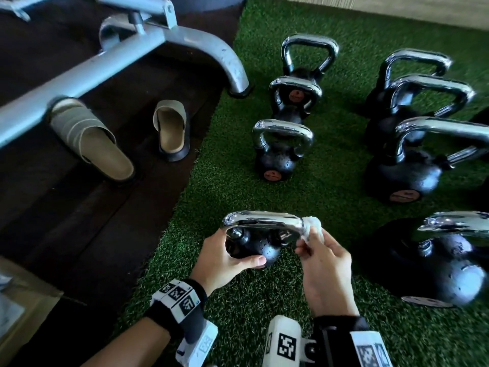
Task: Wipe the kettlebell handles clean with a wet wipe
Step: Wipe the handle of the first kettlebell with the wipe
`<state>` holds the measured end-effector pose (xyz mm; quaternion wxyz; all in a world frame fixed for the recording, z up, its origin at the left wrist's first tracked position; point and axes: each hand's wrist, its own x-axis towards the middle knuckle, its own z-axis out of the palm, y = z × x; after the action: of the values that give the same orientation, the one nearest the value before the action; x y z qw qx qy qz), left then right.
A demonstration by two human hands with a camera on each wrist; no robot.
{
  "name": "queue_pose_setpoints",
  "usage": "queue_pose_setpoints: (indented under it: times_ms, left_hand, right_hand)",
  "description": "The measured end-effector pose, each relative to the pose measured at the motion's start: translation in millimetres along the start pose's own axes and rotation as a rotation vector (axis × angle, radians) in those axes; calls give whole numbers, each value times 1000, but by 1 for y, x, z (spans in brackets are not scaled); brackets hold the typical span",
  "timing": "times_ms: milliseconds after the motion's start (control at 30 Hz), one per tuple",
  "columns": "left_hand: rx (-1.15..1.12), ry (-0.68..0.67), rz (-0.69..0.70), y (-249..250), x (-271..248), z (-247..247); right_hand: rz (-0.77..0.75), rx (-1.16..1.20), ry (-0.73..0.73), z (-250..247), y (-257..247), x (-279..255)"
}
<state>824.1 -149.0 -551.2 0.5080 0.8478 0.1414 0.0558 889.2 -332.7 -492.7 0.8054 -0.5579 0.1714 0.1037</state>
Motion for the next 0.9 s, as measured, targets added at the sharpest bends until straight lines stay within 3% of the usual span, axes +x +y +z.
queue_pose_setpoints:
  times_ms: [100, 167, 300, 400, 467, 533, 567, 633, 700, 800, 900]
  left_hand:
    - [-9, -39, -21, 6, -1, -2]
    - [9, -34, -72, 9, -1, -3]
    - [48, -64, -193, 23, -3, -8]
    - [285, -156, -243, 43, -5, -17]
    - [437, -265, -315, 57, -11, -30]
    - [298, -369, -321, 68, -18, -44]
    - [98, -390, -294, 78, -22, -49]
    - [-354, -330, -260, 102, -28, -56]
    - [-629, -240, -234, 116, -29, -56]
    - [-768, -188, -225, 119, -28, -50]
    - [-774, -179, -243, 113, -29, -48]
  right_hand:
    - [168, 126, -12, -3, 10, 5]
    - [173, 49, -28, -4, 20, 7]
    - [39, -121, -4, -11, 29, 8]
    - [-83, -10, 90, -28, 14, 11]
    - [-147, 57, 64, -35, -4, 10]
    - [-165, 49, -79, -35, -24, 3]
    - [-185, 22, -175, -33, -34, -1]
    - [-231, -67, -352, -24, -51, -10]
    - [-277, -184, -495, -15, -62, -21]
    - [-336, -328, -640, -2, -68, -34]
    - [-384, -471, -603, 8, -64, -36]
